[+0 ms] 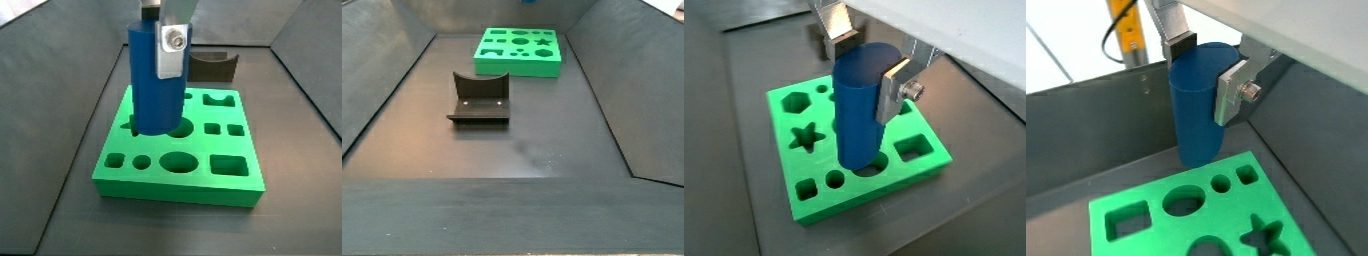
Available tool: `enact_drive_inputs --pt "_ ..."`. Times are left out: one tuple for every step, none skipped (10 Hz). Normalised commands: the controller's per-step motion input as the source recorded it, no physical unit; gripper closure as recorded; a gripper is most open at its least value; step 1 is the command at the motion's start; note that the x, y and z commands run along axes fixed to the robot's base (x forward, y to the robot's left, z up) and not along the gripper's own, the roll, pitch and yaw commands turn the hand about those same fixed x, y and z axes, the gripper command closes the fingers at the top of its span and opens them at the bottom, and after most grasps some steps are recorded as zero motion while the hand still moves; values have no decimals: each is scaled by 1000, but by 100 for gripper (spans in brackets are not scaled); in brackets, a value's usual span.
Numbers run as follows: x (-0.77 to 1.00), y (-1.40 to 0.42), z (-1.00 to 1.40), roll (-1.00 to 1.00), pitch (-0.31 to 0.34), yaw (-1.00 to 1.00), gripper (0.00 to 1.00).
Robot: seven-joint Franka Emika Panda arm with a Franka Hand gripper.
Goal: Pick up the oval object. Move up. Move to above the board. Insert the oval object.
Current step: Insert the oval object.
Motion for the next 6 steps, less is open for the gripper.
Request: enact_drive_inputs --pt "154 -57 -140 -16 0 -889 100" --pt "183 -23 -163 -14 0 -869 100" --pt "203 0 -171 -13 0 -866 100" --pt "257 0 -169 -24 0 -829 100" --pt "249 0 -134 -41 0 -840 100" --pt "263 0 -134 -49 -7 -823 100"
